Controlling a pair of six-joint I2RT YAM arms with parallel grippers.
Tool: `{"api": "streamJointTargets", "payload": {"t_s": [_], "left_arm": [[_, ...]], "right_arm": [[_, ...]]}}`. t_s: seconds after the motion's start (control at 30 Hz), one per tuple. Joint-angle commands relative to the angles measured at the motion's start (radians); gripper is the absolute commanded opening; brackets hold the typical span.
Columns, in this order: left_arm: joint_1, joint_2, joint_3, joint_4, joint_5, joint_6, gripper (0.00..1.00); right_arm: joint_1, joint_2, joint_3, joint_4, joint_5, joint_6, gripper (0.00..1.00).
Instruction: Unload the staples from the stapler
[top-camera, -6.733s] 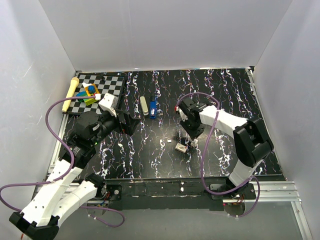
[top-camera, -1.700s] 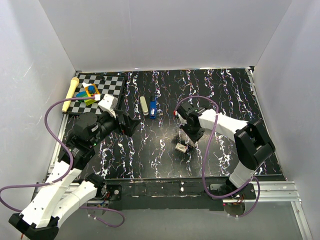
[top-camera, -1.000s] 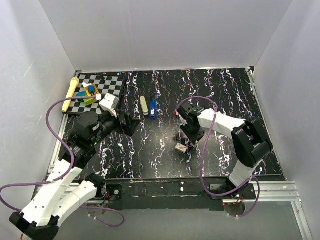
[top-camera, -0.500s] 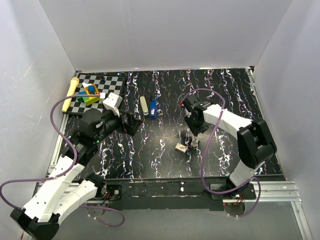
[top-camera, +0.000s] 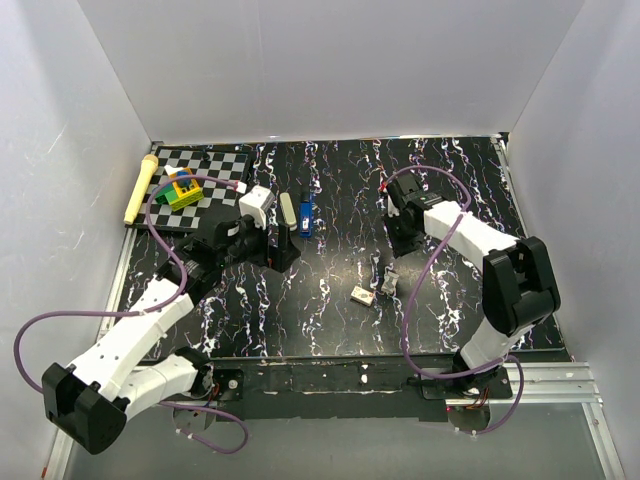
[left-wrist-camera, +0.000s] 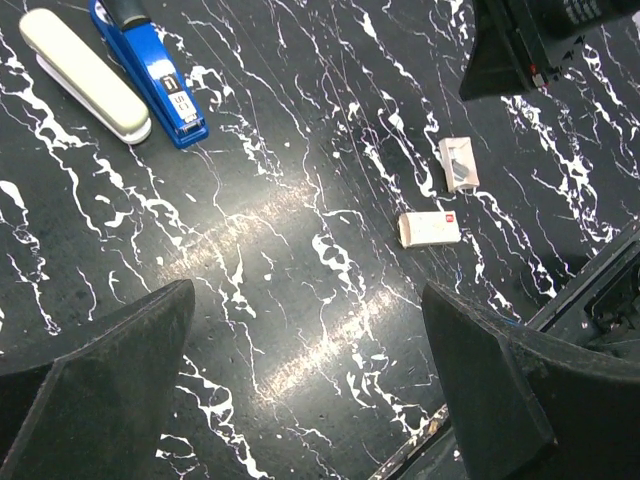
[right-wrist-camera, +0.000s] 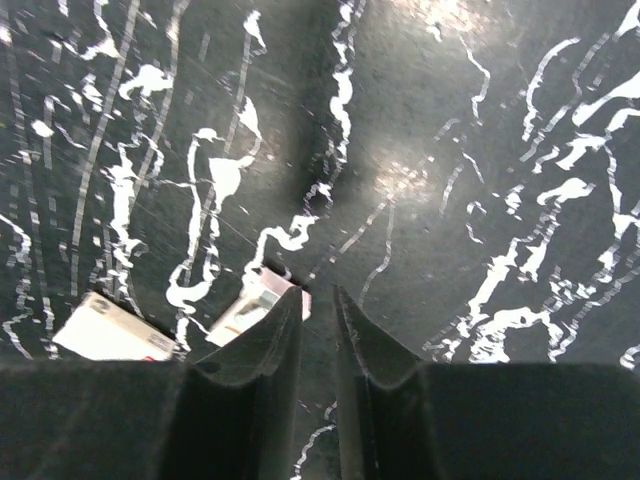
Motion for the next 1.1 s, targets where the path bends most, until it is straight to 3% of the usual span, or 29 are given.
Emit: {"api": "streamJointTargets", "payload": {"t_s": [0.0, 0.23, 0.43, 1.07], "left_arm": [[-0.011, 0.005, 0.037, -0.014, 0.01, -0.007, 0.98], [-0.013, 0.001, 0.034, -0.014, 0.004, -0.012, 0.98], [-0.02, 0.031, 0.045, -0.028, -0.002, -0.018, 0.98], [-0.099, 0.116, 0.085, -0.083, -0.071, -0.068, 0.98]], "right_arm": [[-0.005, 0.03, 0.029, 0.088, -0.141, 0.055, 0.23], [-0.002, 0.076, 0.003, 0.148, -0.223, 0.09, 0.17], [-0.002, 0.084, -0.02, 0.149, -0.205, 0.099, 0.01], [-0.003, 0.059, -0.118, 0.145, -0.173, 0.13, 0.01]]}}
